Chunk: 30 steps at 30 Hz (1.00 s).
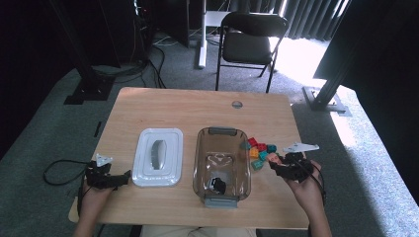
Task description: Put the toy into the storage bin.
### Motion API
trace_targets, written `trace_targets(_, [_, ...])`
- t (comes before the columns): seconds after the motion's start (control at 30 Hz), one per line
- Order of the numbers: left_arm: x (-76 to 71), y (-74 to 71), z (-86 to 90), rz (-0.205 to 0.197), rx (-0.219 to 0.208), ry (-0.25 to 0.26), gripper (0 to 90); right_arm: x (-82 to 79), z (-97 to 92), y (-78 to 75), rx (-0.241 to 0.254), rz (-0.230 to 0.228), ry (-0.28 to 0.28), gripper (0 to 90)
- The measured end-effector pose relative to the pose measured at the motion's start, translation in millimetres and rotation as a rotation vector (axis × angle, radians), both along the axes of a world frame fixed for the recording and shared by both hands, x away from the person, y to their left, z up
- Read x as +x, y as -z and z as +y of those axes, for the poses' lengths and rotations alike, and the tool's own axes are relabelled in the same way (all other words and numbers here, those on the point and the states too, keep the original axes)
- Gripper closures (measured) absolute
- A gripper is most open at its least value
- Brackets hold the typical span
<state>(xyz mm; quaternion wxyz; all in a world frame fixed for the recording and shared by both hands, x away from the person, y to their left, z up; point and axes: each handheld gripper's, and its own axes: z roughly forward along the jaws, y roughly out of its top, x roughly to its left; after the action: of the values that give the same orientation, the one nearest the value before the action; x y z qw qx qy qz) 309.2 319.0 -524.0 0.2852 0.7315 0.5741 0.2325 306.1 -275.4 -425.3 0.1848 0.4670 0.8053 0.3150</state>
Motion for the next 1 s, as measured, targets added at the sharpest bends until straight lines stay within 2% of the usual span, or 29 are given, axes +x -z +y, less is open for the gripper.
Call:
trace_targets(0.03, [0.6, 0.1, 0.1, -0.001, -0.002, -0.002, 0.5, -1.2, 1.0, -4.4, 0.004, -0.008, -0.009, 58.8])
trace_targets(0.07, [0.6, 0.1, 0.1, -0.001, -0.002, -0.002, 0.5, -4.3, 5.2, -19.2, 0.001, -0.034, -0.040, 58.8])
trace_targets(0.17, [0.6, 0.1, 0.1, -0.001, -0.002, -0.001, 0.5, -6.8, 11.1, -36.9, 0.011, -0.062, -0.089, 58.8])
trace_targets(0.2, [0.6, 0.1, 0.1, -0.001, -0.002, -0.001, 0.5, -6.8, 11.1, -36.9, 0.011, -0.062, -0.089, 58.8])
trace_targets(0.3, [0.6, 0.1, 0.1, -0.001, -0.002, -0.001, 0.5, -7.8, 21.5, -57.0, 0.015, -0.081, -0.165, 58.7])
trace_targets(0.5, [0.6, 0.0, 0.2, 0.001, -0.001, -0.001, 0.5, -7.5, 44.4, -79.0, 0.011, -0.093, -0.314, 58.8])
trace_targets(0.7, [0.6, 0.0, 0.2, 0.000, -0.001, 0.000, 0.5, -7.7, 68.3, -90.6, 0.011, -0.078, -0.459, 58.8])
trace_targets(0.87, [0.6, 0.0, 0.2, 0.000, -0.001, 0.000, 0.5, -7.2, 86.0, -95.7, -0.009, -0.070, -0.528, 58.7])
trace_targets(0.97, [0.6, 0.0, 0.3, 0.001, 0.000, 0.000, 0.5, -6.9, 100.0, -95.7, -0.023, -0.050, -0.591, 58.8])
trace_targets(1.0, [0.6, 0.0, 0.3, 0.001, 0.000, 0.000, 0.5, -6.9, 100.0, -95.7, -0.023, -0.050, -0.591, 58.8])
